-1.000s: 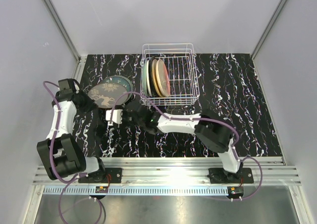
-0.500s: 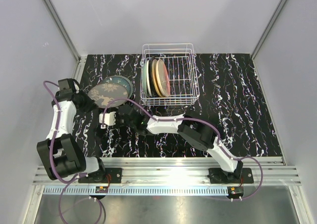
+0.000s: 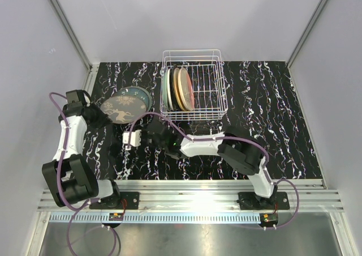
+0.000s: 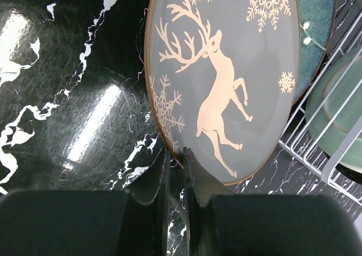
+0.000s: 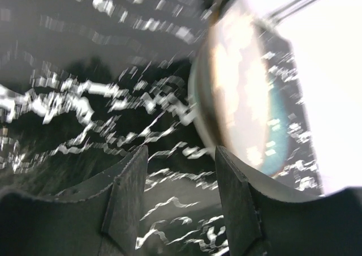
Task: Load the plates into the dish rack
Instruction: Pass the plate from the left arm to the right, then insert the plate into the dish rack, then grab a plate with the left arm
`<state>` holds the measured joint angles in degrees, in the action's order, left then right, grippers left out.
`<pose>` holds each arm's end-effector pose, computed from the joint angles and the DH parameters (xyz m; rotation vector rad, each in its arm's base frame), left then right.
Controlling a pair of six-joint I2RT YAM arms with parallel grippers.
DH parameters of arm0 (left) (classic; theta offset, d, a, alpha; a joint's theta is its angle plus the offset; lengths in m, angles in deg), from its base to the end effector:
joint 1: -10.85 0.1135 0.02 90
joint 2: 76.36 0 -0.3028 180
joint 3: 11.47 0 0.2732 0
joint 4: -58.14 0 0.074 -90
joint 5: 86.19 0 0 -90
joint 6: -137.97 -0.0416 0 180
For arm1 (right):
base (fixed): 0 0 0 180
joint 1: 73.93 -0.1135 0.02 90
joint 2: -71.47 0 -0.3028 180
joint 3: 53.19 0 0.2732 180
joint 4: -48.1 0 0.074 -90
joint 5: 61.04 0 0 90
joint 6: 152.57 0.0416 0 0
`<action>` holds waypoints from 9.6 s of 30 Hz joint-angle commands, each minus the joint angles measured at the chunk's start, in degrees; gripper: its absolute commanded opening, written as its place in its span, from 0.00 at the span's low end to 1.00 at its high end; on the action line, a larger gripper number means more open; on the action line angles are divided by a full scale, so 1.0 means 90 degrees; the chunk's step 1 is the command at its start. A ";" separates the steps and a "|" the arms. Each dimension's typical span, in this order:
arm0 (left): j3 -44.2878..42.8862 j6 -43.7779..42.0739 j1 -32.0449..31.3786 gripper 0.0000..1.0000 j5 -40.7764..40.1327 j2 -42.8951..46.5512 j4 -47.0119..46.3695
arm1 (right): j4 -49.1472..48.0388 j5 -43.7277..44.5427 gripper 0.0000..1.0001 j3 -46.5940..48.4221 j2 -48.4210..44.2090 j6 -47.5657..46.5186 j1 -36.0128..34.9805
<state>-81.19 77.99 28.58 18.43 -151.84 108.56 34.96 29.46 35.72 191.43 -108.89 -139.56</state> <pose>0.2694 0.0751 0.2843 -0.9421 2.3743 -0.4086 0.2129 0.4692 0.1994 -1.5626 1.0622 0.2225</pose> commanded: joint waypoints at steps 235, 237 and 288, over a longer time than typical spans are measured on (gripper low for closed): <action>-0.0938 -0.0376 -0.0194 0.68 0.0477 -0.2111 -0.1683 | 0.1170 0.1820 0.48 -0.3332 -0.6092 0.5381 0.3229; -0.1026 -0.0396 -0.0203 0.67 0.0476 -0.2247 -0.1683 | 0.1102 0.1714 0.48 -0.3411 -0.6190 0.5479 0.3229; -0.0772 -0.0386 -0.0194 0.04 -0.0676 -0.1252 -0.1068 | 0.0993 -0.0211 0.59 -0.1002 -0.3848 0.2981 0.0427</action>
<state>-88.12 75.87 26.94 13.57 -166.88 100.26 44.93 30.70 20.37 152.74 -76.98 -134.40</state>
